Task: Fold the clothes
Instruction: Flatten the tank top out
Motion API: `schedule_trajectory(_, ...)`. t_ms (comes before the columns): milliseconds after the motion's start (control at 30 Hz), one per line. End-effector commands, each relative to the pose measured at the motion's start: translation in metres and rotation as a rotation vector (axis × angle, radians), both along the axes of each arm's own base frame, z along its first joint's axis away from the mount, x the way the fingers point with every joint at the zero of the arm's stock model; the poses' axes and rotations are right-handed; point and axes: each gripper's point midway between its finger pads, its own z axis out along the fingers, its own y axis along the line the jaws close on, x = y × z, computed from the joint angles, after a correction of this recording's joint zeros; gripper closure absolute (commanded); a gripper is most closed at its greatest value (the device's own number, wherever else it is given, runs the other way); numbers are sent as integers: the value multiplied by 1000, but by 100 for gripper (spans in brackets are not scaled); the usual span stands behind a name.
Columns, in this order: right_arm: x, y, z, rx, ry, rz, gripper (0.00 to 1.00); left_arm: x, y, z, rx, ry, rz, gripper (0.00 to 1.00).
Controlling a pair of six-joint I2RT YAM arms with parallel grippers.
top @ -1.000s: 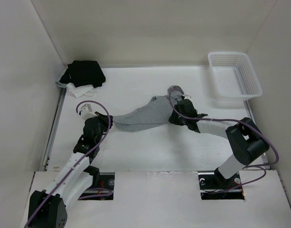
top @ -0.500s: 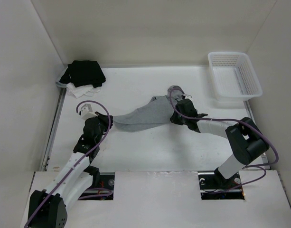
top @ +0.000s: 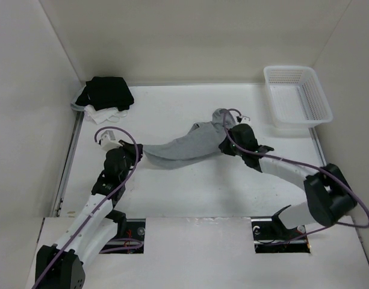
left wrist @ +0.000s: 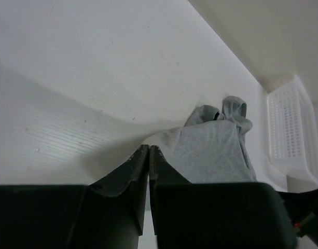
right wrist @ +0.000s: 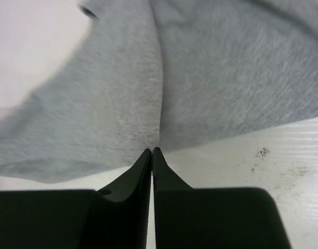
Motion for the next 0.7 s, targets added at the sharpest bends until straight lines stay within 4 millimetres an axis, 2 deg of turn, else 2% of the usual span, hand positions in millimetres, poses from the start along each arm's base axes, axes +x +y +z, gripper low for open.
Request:
schedule_trajectory(0,3,-3,80,73,-184,-28,96,13,-8,76,-85,-175,-5,97)
schedule_trajectory(67,-8,-10,122,88,-264,-33,96,14,-11,111,-109,-250,-6,97)
schedule_trajectory(167,-33,-26,198,121,-407,-44,97,6,-4,173,-134,-382,20,97)
schedule_trajectory(300,-82,-58,310,180,-627,-66,98,-20,7,258,-171,-560,43,97)
schedule_trajectory(333,-95,-66,336,199,-677,-67,98,-27,11,278,-177,-603,49,97)
schedule_trajectory(367,-104,-71,354,214,-711,-69,98,-37,15,300,-185,-651,55,97)
schedule_trajectory(400,-118,-78,383,239,-764,-67,98,-46,19,317,-188,-691,67,97)
schedule_trajectory(500,-143,-95,439,285,-869,-67,99,-73,35,364,-175,-802,103,97)
schedule_trajectory(567,-153,-104,472,296,-924,-74,98,-90,49,389,-148,-863,152,97)
schedule_trajectory(667,-154,-104,504,271,-985,-81,98,-109,66,413,-101,-923,213,97)
